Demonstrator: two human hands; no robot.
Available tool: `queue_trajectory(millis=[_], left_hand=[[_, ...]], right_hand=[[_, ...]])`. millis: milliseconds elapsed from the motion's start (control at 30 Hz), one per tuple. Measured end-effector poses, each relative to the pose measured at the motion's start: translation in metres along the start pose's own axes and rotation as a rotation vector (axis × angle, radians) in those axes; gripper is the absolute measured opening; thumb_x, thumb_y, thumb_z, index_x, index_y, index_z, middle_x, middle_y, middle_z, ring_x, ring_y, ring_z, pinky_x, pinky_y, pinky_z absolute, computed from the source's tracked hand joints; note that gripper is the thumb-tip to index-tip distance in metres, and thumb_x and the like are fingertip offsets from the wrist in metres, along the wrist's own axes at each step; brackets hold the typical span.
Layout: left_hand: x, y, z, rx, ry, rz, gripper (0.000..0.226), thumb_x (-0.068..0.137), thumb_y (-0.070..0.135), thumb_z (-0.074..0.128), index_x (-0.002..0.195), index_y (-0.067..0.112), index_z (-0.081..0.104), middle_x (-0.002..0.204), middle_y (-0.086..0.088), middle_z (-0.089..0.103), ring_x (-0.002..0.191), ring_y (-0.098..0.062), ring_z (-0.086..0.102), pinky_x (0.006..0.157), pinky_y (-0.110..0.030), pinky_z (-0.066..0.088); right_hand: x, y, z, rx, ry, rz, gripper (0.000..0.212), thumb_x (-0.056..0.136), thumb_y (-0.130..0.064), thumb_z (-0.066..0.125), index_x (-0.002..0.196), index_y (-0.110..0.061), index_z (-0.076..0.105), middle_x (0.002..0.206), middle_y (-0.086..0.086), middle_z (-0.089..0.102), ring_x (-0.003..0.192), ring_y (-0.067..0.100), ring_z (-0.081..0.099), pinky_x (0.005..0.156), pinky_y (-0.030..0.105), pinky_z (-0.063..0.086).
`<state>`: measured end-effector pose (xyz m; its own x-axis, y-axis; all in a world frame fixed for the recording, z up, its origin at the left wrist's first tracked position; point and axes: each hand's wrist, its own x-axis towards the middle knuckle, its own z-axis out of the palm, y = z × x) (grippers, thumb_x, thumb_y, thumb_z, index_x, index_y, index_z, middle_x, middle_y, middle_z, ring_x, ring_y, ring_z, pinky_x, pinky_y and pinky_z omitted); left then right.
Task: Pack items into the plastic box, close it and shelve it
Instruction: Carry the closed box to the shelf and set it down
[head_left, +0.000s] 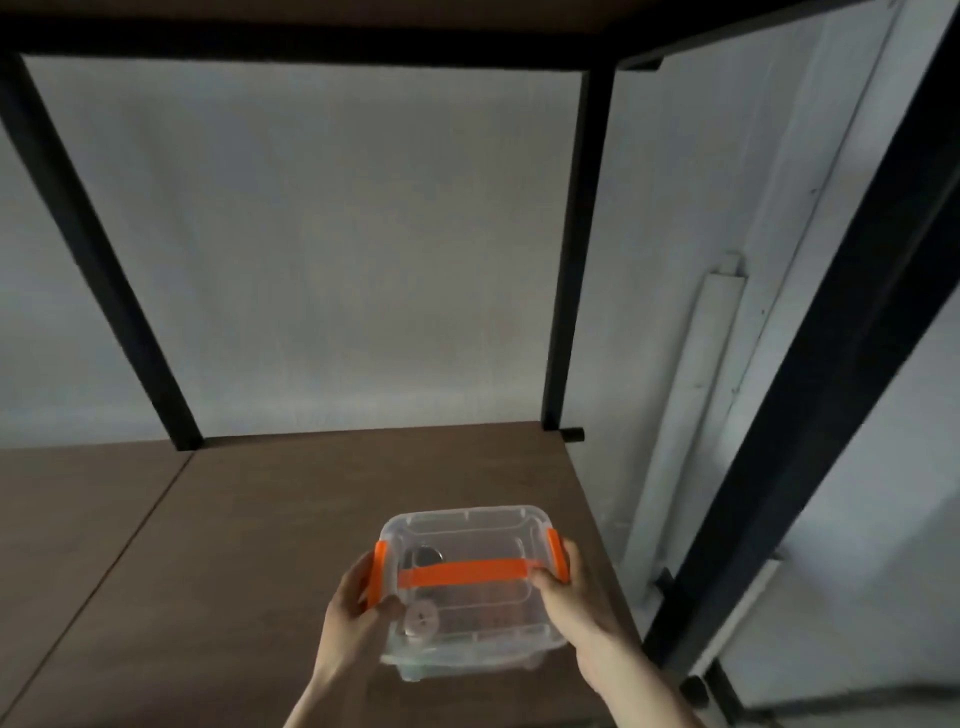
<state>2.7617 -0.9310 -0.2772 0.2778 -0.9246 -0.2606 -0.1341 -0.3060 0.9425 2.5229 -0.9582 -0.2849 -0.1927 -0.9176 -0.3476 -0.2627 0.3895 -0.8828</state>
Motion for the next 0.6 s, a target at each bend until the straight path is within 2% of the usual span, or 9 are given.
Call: queue_trajectory(millis=[67, 100, 167, 233, 300, 367, 533, 600], left_hand=[[0.001, -0.005, 0.007, 0.018, -0.027, 0.010, 0.057, 0.080, -0.005, 0.062, 0.093, 0.049, 0.073, 0.086, 0.016, 0.078, 0.080, -0.004, 0.072, 0.062, -0.024, 0.049], [0.002, -0.008, 0.009, 0.029, -0.041, 0.017, 0.057, 0.082, -0.004, 0.061, 0.092, 0.051, 0.074, 0.086, 0.016, 0.078, 0.076, -0.003, 0.072, 0.062, -0.024, 0.050], [0.007, -0.015, 0.013, 0.047, -0.050, 0.019, 0.057, 0.080, -0.008, 0.060, 0.102, 0.043, 0.074, 0.088, 0.009, 0.079, 0.080, -0.006, 0.073, 0.064, -0.025, 0.051], [0.011, -0.021, 0.015, 0.058, -0.057, 0.017, 0.060, 0.074, -0.011, 0.059, 0.105, 0.040, 0.071, 0.090, 0.008, 0.078, 0.087, -0.013, 0.073, 0.067, -0.029, 0.052], [0.014, -0.025, 0.018, 0.060, -0.070, 0.011, 0.060, 0.073, -0.008, 0.059, 0.107, 0.040, 0.069, 0.092, 0.006, 0.078, 0.089, -0.017, 0.073, 0.069, -0.033, 0.054], [0.016, -0.030, 0.021, 0.063, -0.068, -0.010, 0.059, 0.075, -0.008, 0.059, 0.115, 0.034, 0.068, 0.097, 0.001, 0.077, 0.090, -0.018, 0.073, 0.070, -0.033, 0.055], [0.019, -0.044, 0.025, 0.059, -0.073, -0.054, 0.061, 0.074, -0.012, 0.057, 0.113, 0.034, 0.067, 0.095, 0.002, 0.077, 0.089, -0.016, 0.073, 0.066, -0.030, 0.054], [0.018, -0.049, 0.026, 0.054, -0.077, -0.087, 0.066, 0.074, -0.016, 0.057, 0.122, 0.030, 0.062, 0.100, 0.003, 0.074, 0.094, -0.017, 0.070, 0.068, -0.031, 0.054]], right_hand=[[0.005, 0.009, 0.000, -0.011, 0.005, 0.017, 0.064, 0.097, -0.036, 0.058, 0.155, -0.029, 0.031, 0.146, -0.001, 0.050, 0.130, 0.024, 0.051, 0.108, 0.043, 0.043], [0.007, 0.012, 0.000, -0.014, 0.001, 0.022, 0.065, 0.097, -0.035, 0.058, 0.155, -0.029, 0.031, 0.151, -0.001, 0.047, 0.135, 0.024, 0.048, 0.111, 0.044, 0.042], [0.010, 0.017, 0.000, -0.016, -0.009, 0.033, 0.063, 0.098, -0.035, 0.058, 0.155, -0.029, 0.032, 0.153, -0.001, 0.045, 0.136, 0.023, 0.047, 0.112, 0.044, 0.041], [0.014, 0.022, 0.001, -0.015, -0.014, 0.056, 0.061, 0.098, -0.033, 0.057, 0.154, -0.030, 0.033, 0.147, -0.003, 0.049, 0.131, 0.021, 0.051, 0.107, 0.040, 0.043], [0.018, 0.027, 0.002, -0.005, -0.038, 0.082, 0.057, 0.098, -0.030, 0.057, 0.151, -0.030, 0.036, 0.127, -0.010, 0.056, 0.112, 0.015, 0.057, 0.096, 0.036, 0.045], [0.022, 0.031, 0.003, 0.007, -0.073, 0.111, 0.053, 0.098, -0.031, 0.058, 0.148, -0.030, 0.038, 0.108, -0.017, 0.055, 0.096, 0.007, 0.056, 0.087, 0.034, 0.044], [0.026, 0.040, 0.006, 0.010, -0.110, 0.143, 0.054, 0.097, -0.035, 0.059, 0.147, -0.031, 0.038, 0.107, -0.016, 0.055, 0.091, 0.002, 0.055, 0.081, 0.031, 0.045], [0.026, 0.042, 0.007, 0.006, -0.123, 0.156, 0.055, 0.097, -0.036, 0.059, 0.148, -0.031, 0.036, 0.108, -0.017, 0.055, 0.090, 0.000, 0.054, 0.076, 0.028, 0.046]])
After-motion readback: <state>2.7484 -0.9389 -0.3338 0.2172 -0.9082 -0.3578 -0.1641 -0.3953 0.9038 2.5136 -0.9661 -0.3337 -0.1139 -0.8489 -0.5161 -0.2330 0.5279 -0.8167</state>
